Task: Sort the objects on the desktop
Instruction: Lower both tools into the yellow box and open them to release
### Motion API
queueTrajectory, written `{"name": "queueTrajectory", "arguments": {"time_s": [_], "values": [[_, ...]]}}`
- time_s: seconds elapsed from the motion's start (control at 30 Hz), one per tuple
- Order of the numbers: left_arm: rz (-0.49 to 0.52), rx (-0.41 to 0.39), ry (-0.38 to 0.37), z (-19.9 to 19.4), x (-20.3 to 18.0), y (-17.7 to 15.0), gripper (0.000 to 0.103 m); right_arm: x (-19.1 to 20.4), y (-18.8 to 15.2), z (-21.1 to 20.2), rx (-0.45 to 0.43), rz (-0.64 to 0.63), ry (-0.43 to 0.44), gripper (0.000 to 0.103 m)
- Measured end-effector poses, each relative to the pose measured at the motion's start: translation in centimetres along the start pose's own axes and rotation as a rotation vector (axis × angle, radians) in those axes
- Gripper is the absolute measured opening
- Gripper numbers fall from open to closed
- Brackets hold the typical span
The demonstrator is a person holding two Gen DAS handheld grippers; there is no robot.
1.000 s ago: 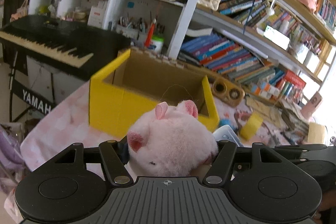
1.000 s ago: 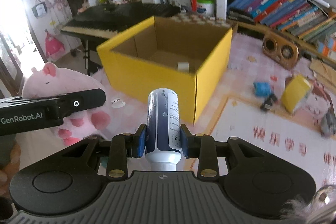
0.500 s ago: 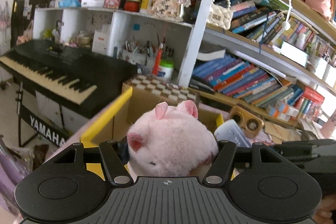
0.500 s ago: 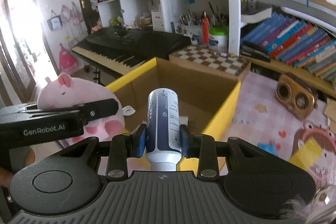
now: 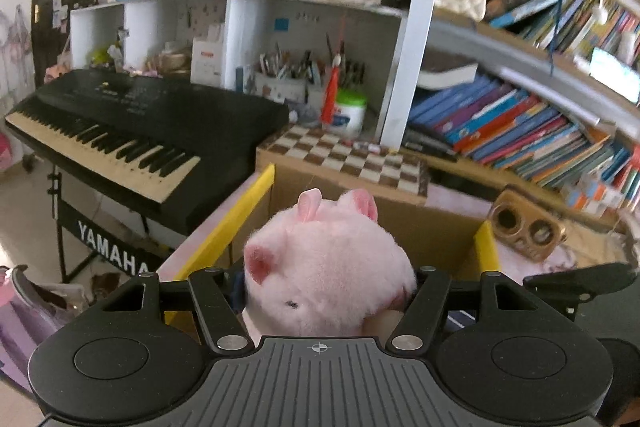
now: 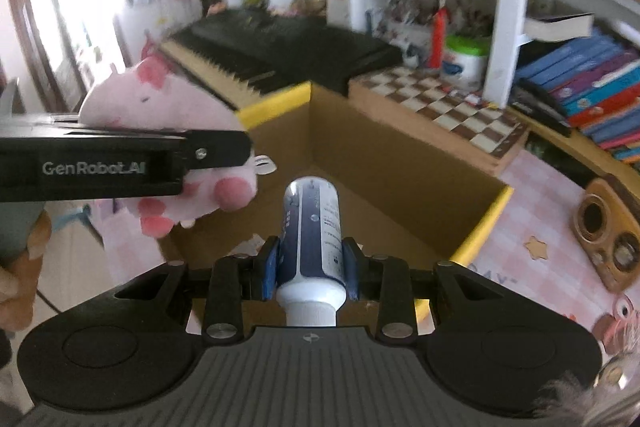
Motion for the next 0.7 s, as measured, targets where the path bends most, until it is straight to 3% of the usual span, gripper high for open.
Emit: {"name": "queueTrajectory", "arguments": {"time_s": [0.3,0.7], "values": [[0.043,0.148,0.034,4.7,-0.3,-1.2,0.065,-0.2,0.5,4.7,0.144,-0.160,-0.006,0.030],[0.074,0.237,0.058,6.7,-0.6,-2.7,0.066,0.4,-0.6,6.5,0.239,-0.266,-0.022,0.031]]}}
Point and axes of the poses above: each gripper's, at about its wrist camera, not at the fingertips, and z roughly the way its jaws point, x to its left, y to its top, the point moved 5 cm from there along z, roughly the way its jaws point, and after that the axes turned 11 degrees about x, right-handed, at the moved point
